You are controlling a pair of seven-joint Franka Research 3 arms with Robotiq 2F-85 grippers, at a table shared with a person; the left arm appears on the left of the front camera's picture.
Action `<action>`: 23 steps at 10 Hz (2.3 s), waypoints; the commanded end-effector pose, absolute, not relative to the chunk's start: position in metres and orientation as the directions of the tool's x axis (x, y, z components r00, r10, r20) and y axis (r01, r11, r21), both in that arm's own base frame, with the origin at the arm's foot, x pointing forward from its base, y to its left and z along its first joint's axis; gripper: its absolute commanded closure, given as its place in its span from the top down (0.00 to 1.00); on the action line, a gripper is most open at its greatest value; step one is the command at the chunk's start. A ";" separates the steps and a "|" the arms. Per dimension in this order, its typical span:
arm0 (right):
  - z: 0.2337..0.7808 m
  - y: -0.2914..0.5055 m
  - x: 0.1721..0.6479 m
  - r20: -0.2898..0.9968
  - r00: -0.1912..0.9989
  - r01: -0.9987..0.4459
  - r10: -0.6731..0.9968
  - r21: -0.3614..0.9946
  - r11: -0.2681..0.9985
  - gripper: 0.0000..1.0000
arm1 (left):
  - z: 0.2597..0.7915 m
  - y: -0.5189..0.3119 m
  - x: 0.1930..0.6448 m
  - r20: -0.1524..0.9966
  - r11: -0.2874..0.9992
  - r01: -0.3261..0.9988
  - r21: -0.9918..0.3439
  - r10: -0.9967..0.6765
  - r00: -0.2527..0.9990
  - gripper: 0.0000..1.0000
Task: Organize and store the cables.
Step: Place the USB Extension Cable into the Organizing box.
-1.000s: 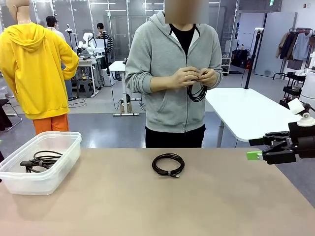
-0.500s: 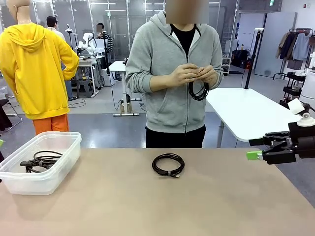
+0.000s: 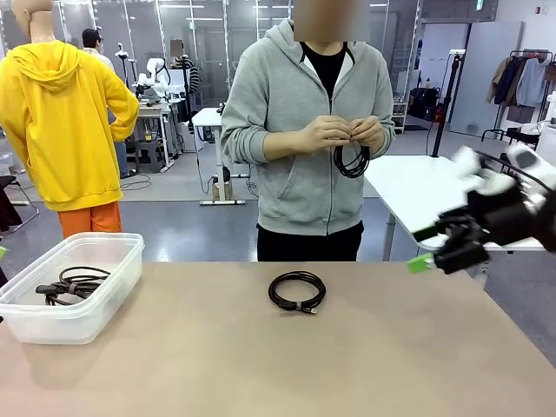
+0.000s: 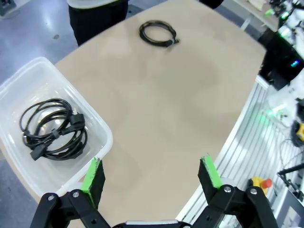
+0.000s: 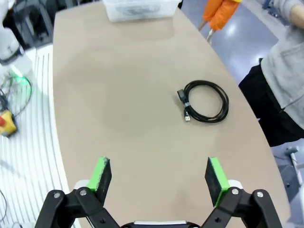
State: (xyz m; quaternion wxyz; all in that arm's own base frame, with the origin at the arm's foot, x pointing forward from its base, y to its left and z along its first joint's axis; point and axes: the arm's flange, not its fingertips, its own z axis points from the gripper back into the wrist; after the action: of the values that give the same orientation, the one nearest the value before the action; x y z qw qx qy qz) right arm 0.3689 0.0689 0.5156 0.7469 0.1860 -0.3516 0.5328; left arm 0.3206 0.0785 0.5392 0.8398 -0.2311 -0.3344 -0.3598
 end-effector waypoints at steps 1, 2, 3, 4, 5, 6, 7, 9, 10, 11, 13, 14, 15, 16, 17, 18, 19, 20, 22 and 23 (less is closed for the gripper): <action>0.521 0.107 0.415 0.525 0.218 -0.945 0.823 -0.098 0.313 1.00 | 0.541 0.079 0.324 0.722 0.635 0.761 -0.134 -0.463 0.513 1.00; 0.520 0.134 0.434 0.433 0.224 -0.946 0.873 -0.117 0.301 1.00 | 0.541 0.079 0.324 0.722 0.635 0.761 -0.134 -0.463 0.513 1.00; 0.511 0.165 0.456 0.334 0.209 -0.954 0.919 -0.137 0.266 1.00 | 0.541 0.079 0.324 0.722 0.635 0.761 -0.134 -0.463 0.513 1.00; 0.495 0.191 0.473 0.270 0.184 -0.960 0.945 -0.157 0.231 1.00 | 0.541 0.079 0.324 0.722 0.635 0.761 -0.134 -0.463 0.513 1.00; 0.477 0.207 0.486 0.224 0.156 -0.965 0.962 -0.174 0.197 1.00 | 0.541 0.079 0.324 0.722 0.635 0.761 -0.134 -0.463 0.513 1.00; 0.455 0.223 0.499 0.223 0.121 -0.973 0.967 -0.164 0.159 1.00 | 0.541 0.079 0.324 0.722 0.635 0.761 -0.134 -0.463 0.513 1.00; 0.429 0.238 0.507 0.197 0.117 -0.974 0.973 -0.168 0.151 1.00 | 0.541 0.079 0.324 0.722 0.635 0.761 -0.134 -0.463 0.513 1.00; 0.391 0.261 0.515 0.176 0.128 -0.967 0.976 -0.198 0.163 1.00 | 0.541 0.079 0.324 0.722 0.635 0.761 -0.134 -0.463 0.513 1.00; 0.378 0.270 0.517 0.162 0.113 -0.965 0.980 -0.218 0.147 1.00 | 0.541 0.079 0.324 0.722 0.635 0.761 -0.134 -0.463 0.513 1.00; 0.367 0.276 0.523 0.189 0.106 -0.969 0.976 -0.202 0.144 1.00 | 0.541 0.079 0.324 0.722 0.635 0.761 -0.134 -0.463 0.513 1.00; 0.351 0.285 0.537 0.195 0.101 -0.977 0.976 -0.166 0.134 1.00 | 0.541 0.079 0.324 0.722 0.635 0.761 -0.134 -0.463 0.513 1.00; 0.344 0.287 0.543 0.183 0.100 -0.979 0.978 -0.158 0.130 1.00 | 0.541 0.079 0.324 0.722 0.635 0.761 -0.134 -0.463 0.513 1.00; 0.339 0.288 0.550 0.185 0.099 -0.982 0.978 -0.140 0.126 1.00 | 0.541 0.079 0.324 0.722 0.635 0.761 -0.134 -0.463 0.513 1.00; 0.333 0.290 0.555 0.169 0.096 -0.985 0.981 -0.128 0.118 1.00 | 0.541 0.079 0.324 0.722 0.635 0.761 -0.134 -0.463 0.513 1.00; 0.326 0.291 0.561 0.157 0.105 -0.987 0.982 -0.106 0.123 1.00 | 0.541 0.079 0.324 0.722 0.635 0.761 -0.134 -0.463 0.513 1.00; 0.321 0.291 0.566 0.143 0.111 -0.988 0.984 -0.091 0.124 1.00 | 0.541 0.079 0.324 0.722 0.635 0.761 -0.134 -0.463 0.513 1.00; 0.318 0.291 0.569 0.148 0.112 -0.990 0.983 -0.067 0.123 1.00 | 0.541 0.079 0.324 0.722 0.635 0.761 -0.134 -0.463 0.513 1.00; 0.315 0.291 0.572 0.138 0.113 -0.991 0.984 -0.061 0.123 1.00 | 0.541 0.079 0.324 0.722 0.635 0.761 -0.134 -0.463 0.513 1.00; 0.312 0.292 0.580 0.129 0.115 -0.991 0.985 -0.046 0.122 1.00 | 0.541 0.079 0.324 0.722 0.635 0.761 -0.134 -0.463 0.513 1.00; 0.310 0.292 0.584 0.125 0.120 -0.992 0.985 -0.031 0.125 1.00 | 0.541 0.079 0.324 0.722 0.635 0.761 -0.134 -0.463 0.513 1.00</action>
State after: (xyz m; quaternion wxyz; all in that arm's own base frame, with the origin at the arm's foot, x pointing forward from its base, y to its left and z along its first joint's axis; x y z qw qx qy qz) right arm 0.5760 0.2886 0.3098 0.7402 0.0341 -0.0682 0.6680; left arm 0.3215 0.0788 0.5388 0.8403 -0.2312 -0.3334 -0.3595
